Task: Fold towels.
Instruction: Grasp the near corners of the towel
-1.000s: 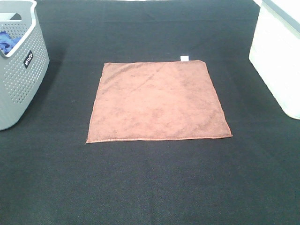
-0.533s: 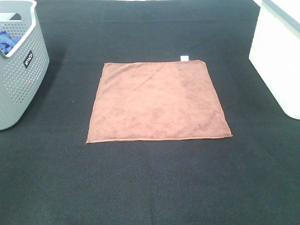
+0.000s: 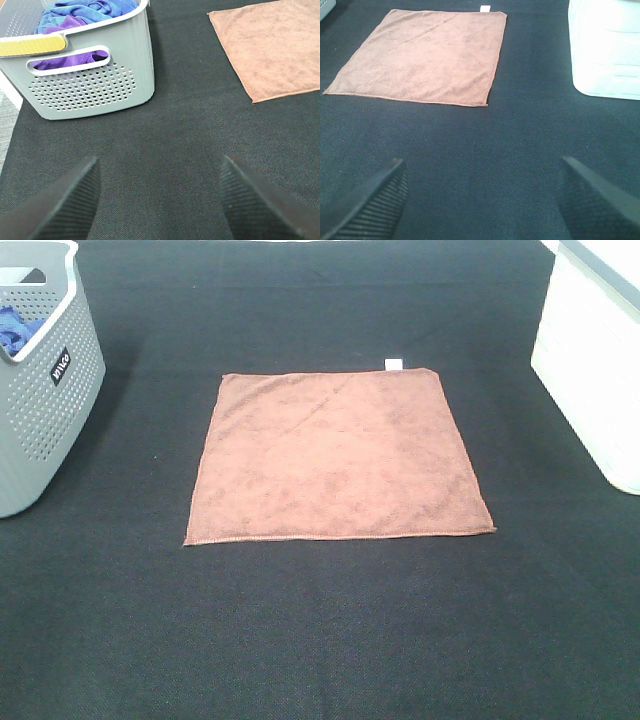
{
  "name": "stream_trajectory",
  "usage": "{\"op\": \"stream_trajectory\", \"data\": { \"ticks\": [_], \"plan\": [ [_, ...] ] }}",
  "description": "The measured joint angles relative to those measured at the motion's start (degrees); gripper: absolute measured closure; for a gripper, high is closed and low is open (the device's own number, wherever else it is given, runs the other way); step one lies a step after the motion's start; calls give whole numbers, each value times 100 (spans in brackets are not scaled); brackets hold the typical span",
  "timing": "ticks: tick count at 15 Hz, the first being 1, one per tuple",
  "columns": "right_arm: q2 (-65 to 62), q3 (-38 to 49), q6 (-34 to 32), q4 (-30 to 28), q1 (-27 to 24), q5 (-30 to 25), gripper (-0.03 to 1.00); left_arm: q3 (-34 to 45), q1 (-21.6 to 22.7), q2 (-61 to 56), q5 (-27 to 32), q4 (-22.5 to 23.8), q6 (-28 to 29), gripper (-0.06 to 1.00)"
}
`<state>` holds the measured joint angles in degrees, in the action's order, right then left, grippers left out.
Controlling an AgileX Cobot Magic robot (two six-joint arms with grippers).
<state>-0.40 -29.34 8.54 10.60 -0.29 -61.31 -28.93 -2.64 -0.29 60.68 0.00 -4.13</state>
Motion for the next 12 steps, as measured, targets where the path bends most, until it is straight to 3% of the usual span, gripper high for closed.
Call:
{"op": "stream_trajectory", "data": {
  "ticks": [3,6,7,11,12],
  "plan": [
    [0,0,0,0,0,0,21,-17,0,0,-86,0,0,30],
    [241,-29,-11,23,0,258,21,-86,0,0,-1209,-395,0,30],
    [241,-29,-11,23,0,258,21,-86,0,0,-1209,-395,0,30],
    [1272,-63,-80,155,0,1719,21,-97,0,963,-2263,-997,6,30],
    [1822,-63,-80,258,0,2068,21,-97,0,1581,-2441,-1375,6,30]
  ]
}}
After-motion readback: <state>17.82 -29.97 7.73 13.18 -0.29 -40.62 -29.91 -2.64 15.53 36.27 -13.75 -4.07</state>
